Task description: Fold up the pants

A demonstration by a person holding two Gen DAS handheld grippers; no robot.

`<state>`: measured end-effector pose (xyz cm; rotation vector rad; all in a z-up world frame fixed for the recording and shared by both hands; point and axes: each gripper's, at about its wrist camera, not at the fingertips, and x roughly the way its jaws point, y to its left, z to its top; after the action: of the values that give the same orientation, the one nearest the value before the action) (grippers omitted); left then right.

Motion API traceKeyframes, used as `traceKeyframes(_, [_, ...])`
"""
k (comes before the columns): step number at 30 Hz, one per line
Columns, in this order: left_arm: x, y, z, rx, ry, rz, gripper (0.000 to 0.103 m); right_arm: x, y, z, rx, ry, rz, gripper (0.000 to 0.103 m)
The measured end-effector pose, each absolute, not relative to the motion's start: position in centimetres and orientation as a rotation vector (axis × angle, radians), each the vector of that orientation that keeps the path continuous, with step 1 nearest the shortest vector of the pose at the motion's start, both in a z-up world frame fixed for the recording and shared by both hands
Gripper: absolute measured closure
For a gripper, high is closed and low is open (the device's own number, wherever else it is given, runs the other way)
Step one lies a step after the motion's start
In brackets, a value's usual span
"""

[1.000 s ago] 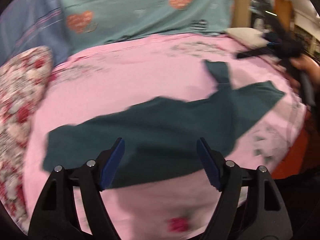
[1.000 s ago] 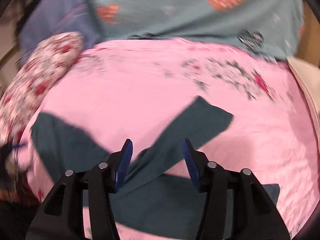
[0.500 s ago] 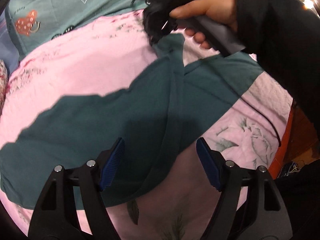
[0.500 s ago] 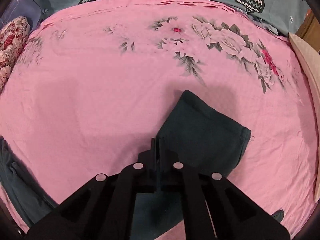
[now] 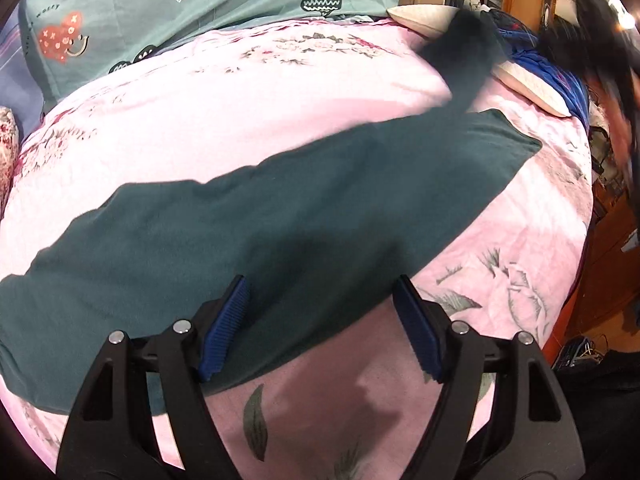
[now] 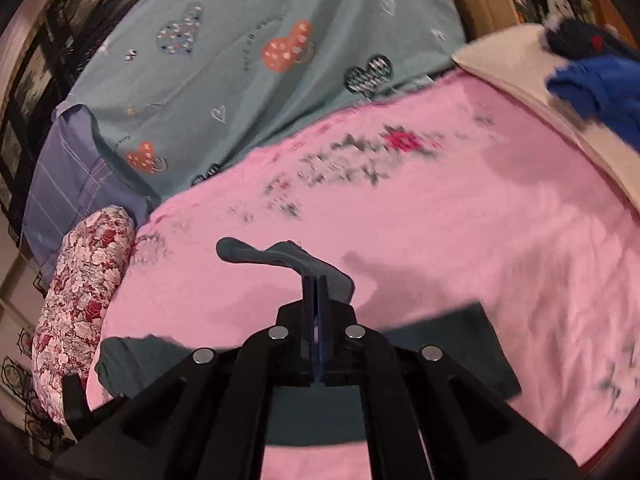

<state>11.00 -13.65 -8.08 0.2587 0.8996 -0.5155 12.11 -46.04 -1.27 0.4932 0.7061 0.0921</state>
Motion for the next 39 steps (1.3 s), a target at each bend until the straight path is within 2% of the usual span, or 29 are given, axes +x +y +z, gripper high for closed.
traceKeyframes(4, [10.6, -13.9, -8.3, 0.277, 0.895, -0.505, 0.027, 9.5, -48.2, -9.4, 0.607, 0.812, 0.020, 0.102])
traceKeyframes(8, [10.6, -13.7, -8.2, 0.279, 0.895, -0.491, 0.027, 8.3, -48.1, -10.6, 0.618, 0.793, -0.011, 0.101])
traceKeyframes(11, [10.5, -13.3, -8.1, 0.270, 0.895, -0.470, 0.027, 8.4, -46.9, -9.9, 0.506, 0.796, -0.049, 0.090])
traceKeyframes(14, [10.5, -12.9, -8.0, 0.251, 0.898, -0.461, 0.026, 8.3, -45.3, -8.3, 0.320, 0.753, -0.101, 0.086])
traceKeyframes(17, [10.4, -13.1, -8.0, 0.249, 0.896, -0.461, 0.025, 8.6, -42.7, -8.2, 0.133, 0.762, -0.115, 0.074])
traceKeyframes(21, [10.4, -13.5, -8.1, 0.259, 0.899, -0.467, 0.024, 9.4, -41.0, -9.6, 0.025, 0.804, -0.084, 0.075])
traceKeyframes(22, [10.4, -13.7, -8.1, 0.263, 0.899, -0.468, 0.024, 9.5, -40.8, -9.8, 0.006, 0.802, -0.090, 0.082])
traceKeyframes(23, [10.3, -13.7, -8.1, 0.265, 0.898, -0.469, 0.024, 9.5, -41.1, -9.8, 0.013, 0.794, -0.093, 0.099])
traceKeyframes(24, [10.3, -13.8, -8.0, 0.266, 0.897, -0.469, 0.024, 9.4, -41.9, -9.6, 0.064, 0.779, -0.094, 0.100])
traceKeyframes(27, [10.5, -13.6, -8.0, 0.258, 0.899, -0.461, 0.023, 8.3, -47.2, -9.0, 0.424, 0.726, -0.099, 0.098])
traceKeyframes(29, [10.8, -13.6, -8.3, 0.251, 0.911, -0.456, 0.022, 7.8, -50.4, -10.6, 0.661, 0.784, -0.114, 0.086])
traceKeyframes(30, [10.8, -13.6, -8.3, 0.253, 0.909, -0.456, 0.021, 7.6, -51.3, -11.7, 0.712, 0.827, -0.124, 0.087])
traceKeyframes(34, [10.9, -13.8, -8.3, 0.252, 0.912, -0.454, 0.019, 6.3, -51.2, -10.1, 0.593, 0.772, -0.197, 0.082])
traceKeyframes(39, [10.1, -13.6, -7.4, 0.248, 0.889, -0.470, 0.019, 6.4, -51.3, -9.0, 0.542, 0.749, -0.192, 0.081])
